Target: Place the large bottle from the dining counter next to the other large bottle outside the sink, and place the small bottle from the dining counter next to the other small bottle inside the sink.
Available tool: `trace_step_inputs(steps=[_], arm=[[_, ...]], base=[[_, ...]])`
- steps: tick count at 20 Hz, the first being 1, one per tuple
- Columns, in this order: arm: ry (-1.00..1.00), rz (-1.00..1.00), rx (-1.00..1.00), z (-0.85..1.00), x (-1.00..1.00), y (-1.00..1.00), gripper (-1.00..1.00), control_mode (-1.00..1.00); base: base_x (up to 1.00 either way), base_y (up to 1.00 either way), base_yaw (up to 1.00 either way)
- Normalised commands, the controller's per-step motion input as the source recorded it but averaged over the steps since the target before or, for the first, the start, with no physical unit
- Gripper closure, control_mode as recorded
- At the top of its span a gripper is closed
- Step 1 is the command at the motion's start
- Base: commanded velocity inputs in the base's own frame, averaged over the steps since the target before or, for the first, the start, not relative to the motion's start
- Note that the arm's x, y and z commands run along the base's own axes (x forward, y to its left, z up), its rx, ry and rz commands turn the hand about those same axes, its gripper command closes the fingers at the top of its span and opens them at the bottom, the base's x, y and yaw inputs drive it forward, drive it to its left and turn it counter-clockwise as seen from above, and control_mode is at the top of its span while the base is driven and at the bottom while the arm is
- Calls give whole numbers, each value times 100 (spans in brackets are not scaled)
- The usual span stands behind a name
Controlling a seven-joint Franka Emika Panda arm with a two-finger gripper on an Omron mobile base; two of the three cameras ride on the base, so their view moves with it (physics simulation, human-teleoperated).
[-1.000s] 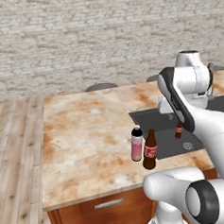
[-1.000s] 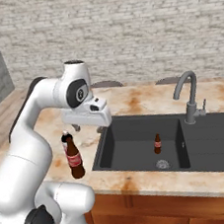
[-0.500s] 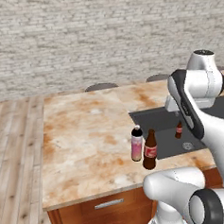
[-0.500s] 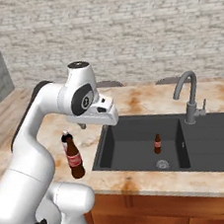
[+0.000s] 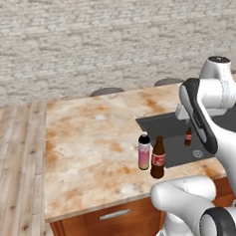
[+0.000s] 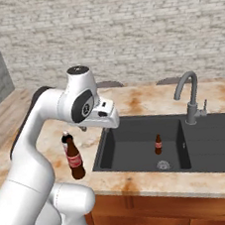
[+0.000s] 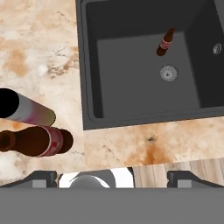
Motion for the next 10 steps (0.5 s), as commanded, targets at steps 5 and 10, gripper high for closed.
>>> trace_step_inputs(steps=[5,10], arm=[[0,0,0,0,0,0,-100,-100],[0,0,0,0,0,0,-100,100]], base=[[0,0,0],[-30,-1,-1]])
